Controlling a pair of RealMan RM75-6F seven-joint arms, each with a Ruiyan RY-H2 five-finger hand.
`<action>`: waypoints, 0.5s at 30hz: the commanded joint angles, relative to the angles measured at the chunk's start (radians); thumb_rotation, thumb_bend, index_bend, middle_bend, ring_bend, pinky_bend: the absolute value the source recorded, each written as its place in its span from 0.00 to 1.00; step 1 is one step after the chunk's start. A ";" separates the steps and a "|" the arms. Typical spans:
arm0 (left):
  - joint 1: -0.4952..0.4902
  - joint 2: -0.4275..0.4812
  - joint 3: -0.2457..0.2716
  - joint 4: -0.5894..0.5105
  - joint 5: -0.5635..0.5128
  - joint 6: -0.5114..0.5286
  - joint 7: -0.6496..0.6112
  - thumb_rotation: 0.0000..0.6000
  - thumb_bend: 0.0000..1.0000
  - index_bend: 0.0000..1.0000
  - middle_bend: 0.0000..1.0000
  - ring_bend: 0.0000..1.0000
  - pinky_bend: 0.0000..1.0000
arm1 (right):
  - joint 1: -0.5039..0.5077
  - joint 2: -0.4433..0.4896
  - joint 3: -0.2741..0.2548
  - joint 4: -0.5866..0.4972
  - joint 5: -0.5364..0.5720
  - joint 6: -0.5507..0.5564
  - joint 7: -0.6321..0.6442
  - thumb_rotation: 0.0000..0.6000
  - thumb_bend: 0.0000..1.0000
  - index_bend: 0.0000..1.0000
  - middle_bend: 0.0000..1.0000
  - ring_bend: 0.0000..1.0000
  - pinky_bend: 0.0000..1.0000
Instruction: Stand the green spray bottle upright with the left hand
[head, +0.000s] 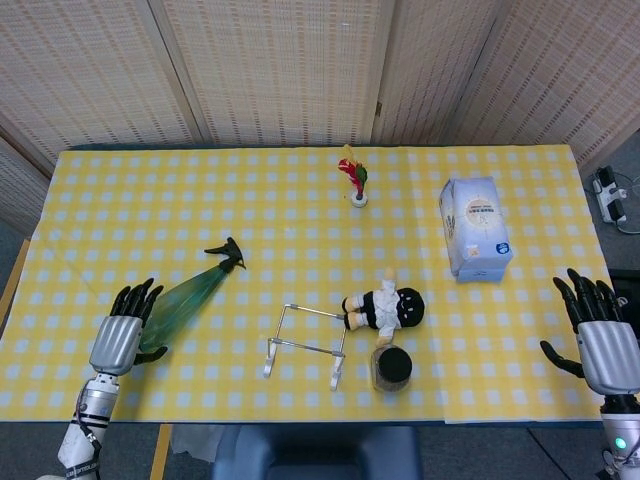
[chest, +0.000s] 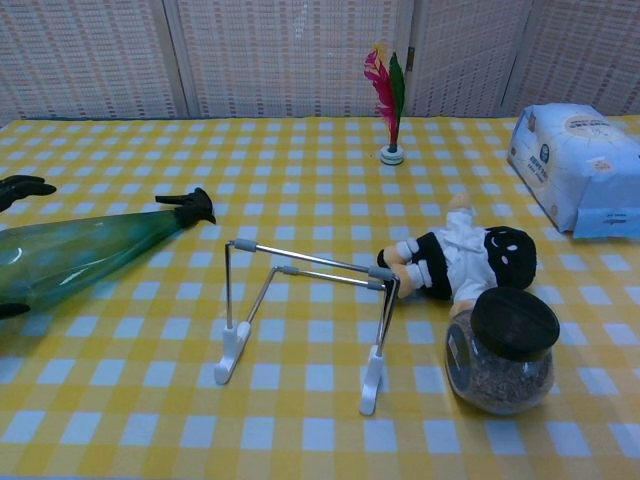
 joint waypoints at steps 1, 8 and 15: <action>-0.021 -0.024 -0.025 0.055 -0.036 -0.023 0.000 1.00 0.15 0.00 0.04 0.08 0.05 | 0.004 -0.002 0.005 0.002 0.013 -0.009 -0.003 1.00 0.28 0.00 0.00 0.00 0.00; -0.052 -0.061 -0.061 0.155 -0.090 -0.053 0.006 1.00 0.15 0.00 0.05 0.10 0.05 | 0.016 -0.005 0.018 0.007 0.052 -0.041 -0.011 1.00 0.28 0.00 0.00 0.00 0.00; -0.085 -0.077 -0.086 0.216 -0.109 -0.064 -0.026 1.00 0.15 0.00 0.07 0.10 0.05 | 0.024 -0.006 0.026 0.009 0.077 -0.060 -0.016 1.00 0.28 0.00 0.00 0.00 0.00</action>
